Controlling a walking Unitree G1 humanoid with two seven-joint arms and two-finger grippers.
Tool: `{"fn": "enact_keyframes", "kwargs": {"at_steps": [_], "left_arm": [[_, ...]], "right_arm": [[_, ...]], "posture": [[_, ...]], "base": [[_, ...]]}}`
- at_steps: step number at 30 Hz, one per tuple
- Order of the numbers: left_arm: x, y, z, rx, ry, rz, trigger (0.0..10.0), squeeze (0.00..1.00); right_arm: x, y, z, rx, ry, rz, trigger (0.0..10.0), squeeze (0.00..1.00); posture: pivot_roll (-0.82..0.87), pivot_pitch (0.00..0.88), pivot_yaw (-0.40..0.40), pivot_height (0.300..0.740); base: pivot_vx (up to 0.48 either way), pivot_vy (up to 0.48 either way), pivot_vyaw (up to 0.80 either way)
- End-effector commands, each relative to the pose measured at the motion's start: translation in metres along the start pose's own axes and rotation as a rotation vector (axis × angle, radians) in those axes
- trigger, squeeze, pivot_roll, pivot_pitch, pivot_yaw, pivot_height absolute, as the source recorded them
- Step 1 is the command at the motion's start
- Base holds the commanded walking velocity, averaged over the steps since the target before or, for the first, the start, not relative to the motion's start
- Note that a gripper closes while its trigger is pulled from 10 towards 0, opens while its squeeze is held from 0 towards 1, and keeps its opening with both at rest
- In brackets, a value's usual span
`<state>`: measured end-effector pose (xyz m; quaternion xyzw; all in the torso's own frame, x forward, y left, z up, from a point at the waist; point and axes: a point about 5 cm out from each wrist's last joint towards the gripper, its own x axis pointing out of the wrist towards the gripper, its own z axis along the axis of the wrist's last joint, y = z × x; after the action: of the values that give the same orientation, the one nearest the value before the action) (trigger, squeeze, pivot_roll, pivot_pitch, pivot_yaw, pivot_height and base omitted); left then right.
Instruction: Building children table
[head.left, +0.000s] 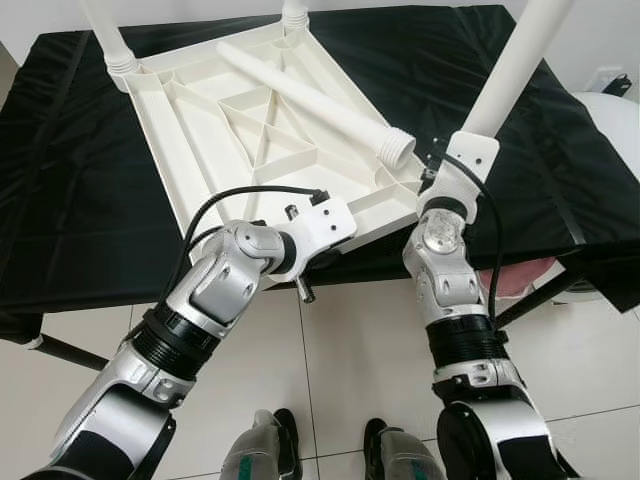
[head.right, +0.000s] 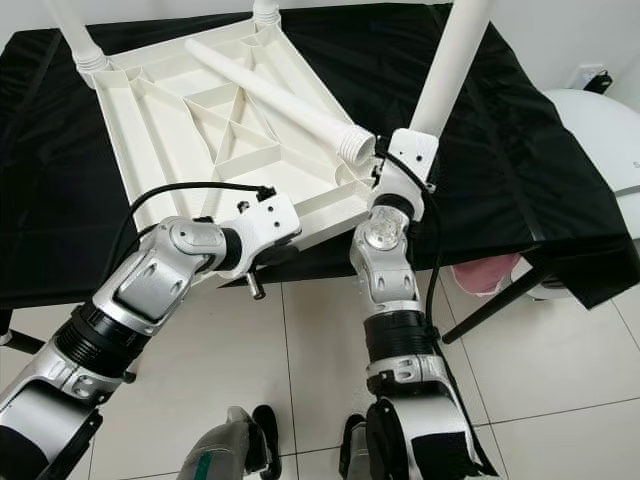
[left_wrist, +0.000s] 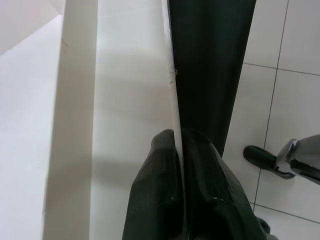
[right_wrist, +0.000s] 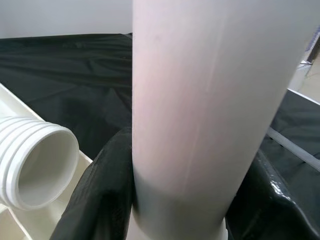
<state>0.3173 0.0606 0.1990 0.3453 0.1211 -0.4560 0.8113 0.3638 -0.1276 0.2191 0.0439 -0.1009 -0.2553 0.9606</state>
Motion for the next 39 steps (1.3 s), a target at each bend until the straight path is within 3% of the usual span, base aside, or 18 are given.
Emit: {"fn": "enact_keyframes", "kwargs": {"at_steps": [1,12,18,39], "left_arm": [[-0.002,0.001,0.003,0.038,0.009,0.035,10.0,0.0],[-0.002,0.001,0.003,0.035,0.011,0.036,10.0,0.0],[-0.003,0.001,0.003,0.036,0.011,0.037,10.0,0.0],[-0.002,0.0,0.003,0.042,0.011,0.031,10.0,0.0]], "right_arm": [[0.005,-0.027,-0.031,-0.084,0.127,-0.131,10.0,0.0],[0.01,-0.026,-0.03,-0.105,0.132,-0.201,10.0,0.0],[0.007,-0.027,-0.028,-0.132,0.124,-0.292,10.0,0.0],[-0.005,-0.026,-0.039,-0.139,0.159,-0.382,10.0,0.0]], "posture": [[-0.1,0.21,0.057,0.74],[-0.1,0.21,0.057,0.74],[-0.1,0.213,0.055,0.74],[-0.09,0.197,0.055,0.74]], "base": [[0.0,0.0,0.0],[0.0,0.0,0.0],[0.0,0.0,0.0],[0.0,0.0,0.0]]}}
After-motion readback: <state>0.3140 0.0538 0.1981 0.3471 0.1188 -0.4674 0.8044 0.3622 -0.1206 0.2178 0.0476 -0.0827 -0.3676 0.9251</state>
